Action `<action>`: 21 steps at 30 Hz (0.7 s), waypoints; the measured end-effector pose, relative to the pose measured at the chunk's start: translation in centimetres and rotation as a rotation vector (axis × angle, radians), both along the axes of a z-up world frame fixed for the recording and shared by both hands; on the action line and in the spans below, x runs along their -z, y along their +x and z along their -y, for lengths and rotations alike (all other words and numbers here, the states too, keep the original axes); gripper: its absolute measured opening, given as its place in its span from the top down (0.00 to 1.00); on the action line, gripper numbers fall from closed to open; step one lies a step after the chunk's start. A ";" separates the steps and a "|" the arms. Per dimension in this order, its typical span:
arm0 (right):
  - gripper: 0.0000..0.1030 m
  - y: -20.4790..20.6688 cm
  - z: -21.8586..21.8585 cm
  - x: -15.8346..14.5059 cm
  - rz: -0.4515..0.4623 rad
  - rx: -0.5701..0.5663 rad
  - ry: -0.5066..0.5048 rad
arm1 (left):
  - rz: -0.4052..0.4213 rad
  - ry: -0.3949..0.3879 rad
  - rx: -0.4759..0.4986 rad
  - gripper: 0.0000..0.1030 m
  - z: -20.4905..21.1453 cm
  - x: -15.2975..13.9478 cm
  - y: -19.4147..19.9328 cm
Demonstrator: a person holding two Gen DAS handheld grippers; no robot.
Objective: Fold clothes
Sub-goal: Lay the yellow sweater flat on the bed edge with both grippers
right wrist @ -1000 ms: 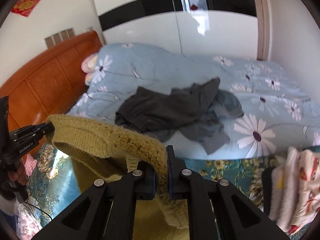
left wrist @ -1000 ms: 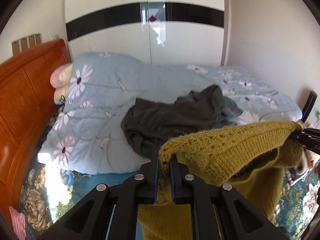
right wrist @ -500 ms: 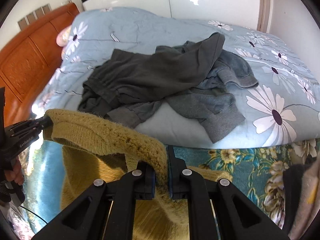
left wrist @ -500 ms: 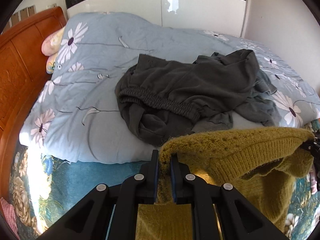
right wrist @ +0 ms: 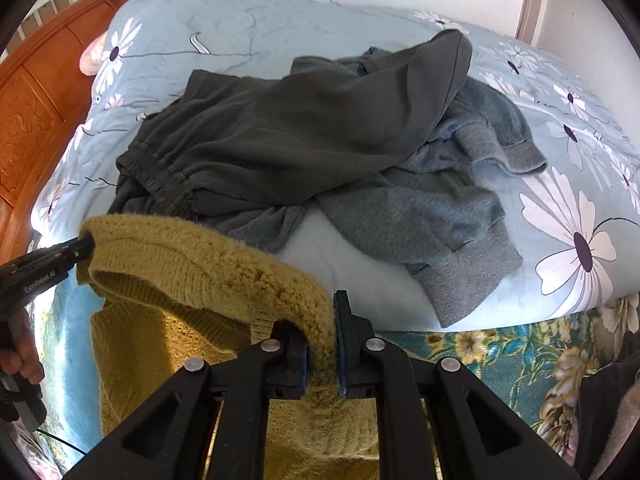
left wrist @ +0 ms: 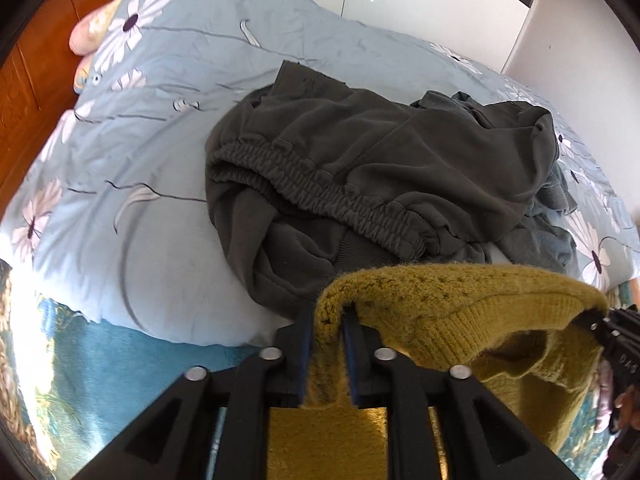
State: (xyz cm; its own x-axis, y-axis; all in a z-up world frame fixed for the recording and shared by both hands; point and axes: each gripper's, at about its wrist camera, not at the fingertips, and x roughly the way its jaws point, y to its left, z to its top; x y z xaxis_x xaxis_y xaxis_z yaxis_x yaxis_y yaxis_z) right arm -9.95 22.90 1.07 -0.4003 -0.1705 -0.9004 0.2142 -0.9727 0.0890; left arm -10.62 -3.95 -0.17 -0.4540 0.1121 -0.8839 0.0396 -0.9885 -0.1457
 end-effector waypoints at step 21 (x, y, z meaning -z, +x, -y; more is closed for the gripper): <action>0.47 15.3 -11.4 2.1 0.081 0.172 -0.251 | 0.077 0.181 -0.126 0.44 8.8 4.5 19.0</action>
State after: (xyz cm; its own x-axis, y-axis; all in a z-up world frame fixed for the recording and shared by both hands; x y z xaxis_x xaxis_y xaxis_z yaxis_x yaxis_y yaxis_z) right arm 5.36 34.31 -1.01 -0.3709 -0.3273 -0.8691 0.0302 -0.9396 0.3410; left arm 8.37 -12.76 -4.67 -0.4064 0.2191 -0.8870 0.1787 -0.9330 -0.3123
